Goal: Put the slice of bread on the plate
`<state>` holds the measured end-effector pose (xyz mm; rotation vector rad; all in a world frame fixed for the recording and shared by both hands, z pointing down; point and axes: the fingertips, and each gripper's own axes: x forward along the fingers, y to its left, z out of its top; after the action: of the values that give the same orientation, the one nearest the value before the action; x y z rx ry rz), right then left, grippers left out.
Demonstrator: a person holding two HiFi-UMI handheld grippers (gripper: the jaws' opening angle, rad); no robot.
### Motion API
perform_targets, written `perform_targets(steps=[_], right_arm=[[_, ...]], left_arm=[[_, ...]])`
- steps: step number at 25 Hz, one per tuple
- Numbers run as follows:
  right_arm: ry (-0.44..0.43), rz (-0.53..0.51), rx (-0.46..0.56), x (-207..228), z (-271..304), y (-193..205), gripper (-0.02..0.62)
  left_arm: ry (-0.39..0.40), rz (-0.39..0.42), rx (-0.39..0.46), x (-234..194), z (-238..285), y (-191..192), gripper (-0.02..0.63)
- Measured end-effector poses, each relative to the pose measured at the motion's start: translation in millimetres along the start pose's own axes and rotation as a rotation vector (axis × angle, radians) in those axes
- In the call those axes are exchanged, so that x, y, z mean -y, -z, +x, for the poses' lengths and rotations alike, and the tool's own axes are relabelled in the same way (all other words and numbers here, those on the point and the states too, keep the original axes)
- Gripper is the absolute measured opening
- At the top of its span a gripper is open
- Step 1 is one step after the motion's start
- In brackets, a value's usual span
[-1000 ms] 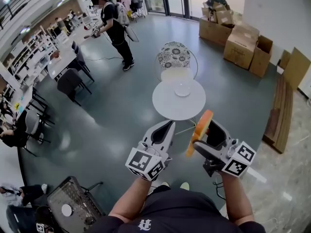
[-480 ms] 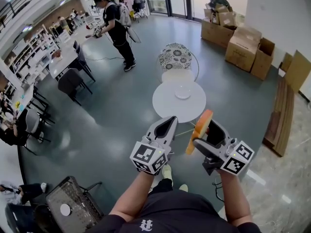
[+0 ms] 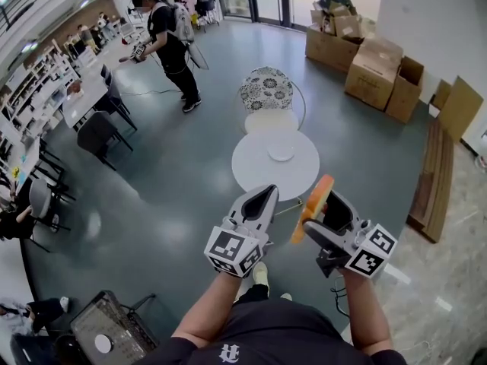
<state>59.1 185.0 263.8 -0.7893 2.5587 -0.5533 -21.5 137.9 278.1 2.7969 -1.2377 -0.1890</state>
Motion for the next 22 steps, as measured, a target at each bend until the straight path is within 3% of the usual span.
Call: perform_targets(steps=[16, 22], right_arm=[[0.092, -0.013, 0.028, 86, 128, -4, 0.472], [0.114, -0.011, 0.028, 113, 153, -10, 0.472]], left_arm=[[0.083, -0.024, -0.006, -140, 78, -2, 0.009], [0.094, -0.031, -0.01, -170, 102, 0, 0.009]])
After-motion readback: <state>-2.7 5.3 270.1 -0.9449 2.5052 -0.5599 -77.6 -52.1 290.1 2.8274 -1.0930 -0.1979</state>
